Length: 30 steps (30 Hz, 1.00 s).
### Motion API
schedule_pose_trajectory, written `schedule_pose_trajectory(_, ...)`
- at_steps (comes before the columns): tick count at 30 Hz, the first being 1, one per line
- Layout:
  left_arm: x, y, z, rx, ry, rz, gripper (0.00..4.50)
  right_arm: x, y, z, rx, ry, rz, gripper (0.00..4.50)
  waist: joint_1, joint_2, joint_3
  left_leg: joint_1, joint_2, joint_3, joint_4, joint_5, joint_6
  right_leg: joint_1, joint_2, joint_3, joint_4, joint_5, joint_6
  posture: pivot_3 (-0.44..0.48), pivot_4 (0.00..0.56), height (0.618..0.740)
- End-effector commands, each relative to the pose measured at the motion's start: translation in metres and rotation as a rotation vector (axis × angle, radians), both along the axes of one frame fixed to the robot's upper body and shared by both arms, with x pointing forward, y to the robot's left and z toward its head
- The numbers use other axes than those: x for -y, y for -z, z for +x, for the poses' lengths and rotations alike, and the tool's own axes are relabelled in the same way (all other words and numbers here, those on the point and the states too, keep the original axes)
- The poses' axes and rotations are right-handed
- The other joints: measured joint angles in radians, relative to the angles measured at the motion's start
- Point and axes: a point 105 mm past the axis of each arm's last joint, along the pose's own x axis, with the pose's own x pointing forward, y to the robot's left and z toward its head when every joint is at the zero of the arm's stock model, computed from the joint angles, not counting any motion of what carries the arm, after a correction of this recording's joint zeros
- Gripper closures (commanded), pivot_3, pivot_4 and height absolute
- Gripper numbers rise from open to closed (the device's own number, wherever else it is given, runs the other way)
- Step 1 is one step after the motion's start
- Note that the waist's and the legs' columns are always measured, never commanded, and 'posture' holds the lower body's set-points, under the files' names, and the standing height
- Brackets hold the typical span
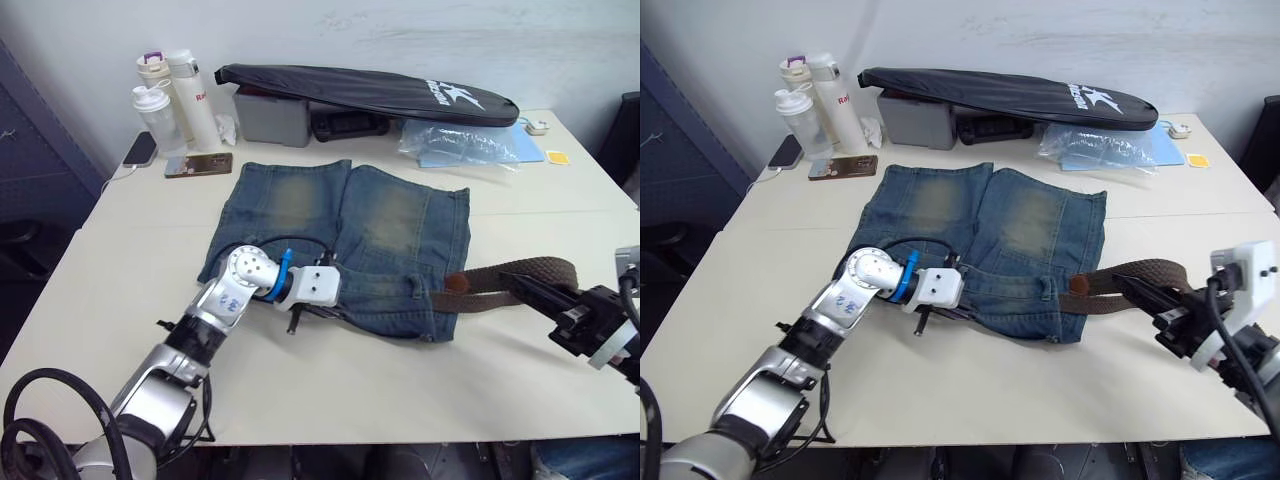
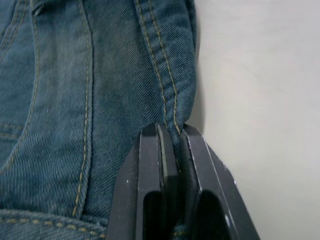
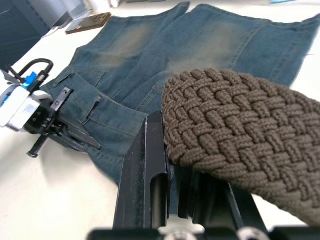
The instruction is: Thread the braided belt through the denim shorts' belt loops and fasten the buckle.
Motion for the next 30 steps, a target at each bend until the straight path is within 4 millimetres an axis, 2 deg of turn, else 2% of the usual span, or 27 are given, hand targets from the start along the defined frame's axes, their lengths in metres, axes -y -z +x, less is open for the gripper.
schedule_pose_trajectory(1, 0.003, -0.01, -0.012, -0.031, 0.02, -0.048, 4.36, -0.013, -0.008, 0.001, 0.045, -0.039, 0.025, 4.5, 0.005, 0.0, 0.0, 0.0, -0.001, 0.0, 0.0, 0.0, 0.0, 0.0, 0.0, 0.0, 0.0, 0.0, 0.0, 0.0, 0.15, 0.622)
schedule_pose_trajectory(4, 0.0, -0.007, -0.027, -0.089, 0.066, -0.027, 4.36, -0.017, -0.009, 0.002, 0.047, -0.061, 0.024, 4.5, 0.007, 0.0, 0.0, -0.001, -0.002, 0.001, -0.001, 0.0, 0.001, 0.0, -0.002, -0.001, 0.001, 0.0, 0.0, 0.0, 0.15, 0.622)
schedule_pose_trajectory(8, 0.0, -0.009, -0.034, -0.162, 0.054, -0.042, 4.36, -0.019, -0.01, 0.002, 0.046, -0.083, 0.03, 4.5, 0.007, 0.0, 0.0, -0.001, -0.003, 0.0, -0.001, -0.001, 0.001, 0.001, -0.002, -0.001, 0.001, 0.0, 0.0, 0.0, 0.15, 0.622)
schedule_pose_trajectory(9, 0.0, -0.013, -0.034, -0.187, 0.044, -0.059, 3.58, -0.019, -0.011, 0.002, 0.047, -0.085, 0.033, 4.5, 0.007, 0.0, 0.0, -0.001, -0.003, 0.0, -0.001, -0.001, 0.001, 0.001, -0.002, -0.001, 0.001, 0.0, 0.0, 0.0, 0.15, 0.622)
schedule_pose_trajectory(11, -0.002, -0.016, -0.035, -0.218, 0.042, -0.06, 2.92, -0.019, -0.012, 0.002, 0.049, -0.084, 0.036, 4.5, 0.007, 0.0, 0.0, -0.001, -0.003, 0.0, -0.001, -0.001, 0.001, 0.001, -0.002, -0.002, 0.001, 0.0, 0.0, 0.0, 0.15, 0.622)
schedule_pose_trajectory(12, -0.004, -0.017, -0.037, -0.228, 0.048, -0.051, 2.4, -0.018, -0.013, 0.002, 0.05, -0.084, 0.036, 4.5, 0.006, 0.0, 0.0, -0.001, -0.004, 0.0, -0.001, -0.001, 0.002, 0.001, -0.003, -0.002, 0.001, 0.0, 0.0, 0.0, 0.15, 0.622)
schedule_pose_trajectory(17, -0.017, -0.054, -0.031, -0.276, 0.014, -0.162, 0.06, -0.016, -0.012, -0.003, 0.018, -0.102, 0.038, 4.5, 0.005, 0.0, 0.0, -0.001, -0.003, -0.001, -0.002, -0.001, 0.002, 0.002, -0.002, -0.001, 0.001, 0.0, 0.0, 0.0, 0.15, 0.622)
schedule_pose_trajectory(23, -0.028, -0.096, -0.034, -0.285, 0.005, -0.26, 0.02, -0.005, 0.002, -0.001, -0.075, -0.053, 0.11, 4.5, 0.005, 0.0, 0.0, 0.0, -0.003, -0.002, -0.002, -0.001, 0.002, 0.002, -0.002, -0.001, 0.001, 0.0, 0.0, 0.0, 0.15, 0.622)
schedule_pose_trajectory(27, -0.028, -0.114, -0.031, -0.247, -0.006, -0.315, 0.02, 0.002, 0.014, 0.004, -0.132, -0.013, 0.138, 4.5, 0.005, 0.0, 0.0, 0.0, -0.005, -0.002, -0.002, -0.001, 0.002, 0.003, -0.003, -0.001, 0.001, 0.0, 0.0, 0.0, 0.15, 0.622)
schedule_pose_trajectory(30, -0.03, -0.119, -0.028, -0.223, -0.022, -0.323, 0.02, 0.008, 0.02, 0.008, -0.166, 0.015, 0.17, 4.5, 0.006, 0.0, 0.0, 0.0, -0.005, -0.002, -0.002, -0.001, 0.002, 0.003, -0.003, -0.001, 0.001, 0.0, 0.0, 0.0, 0.15, 0.622)
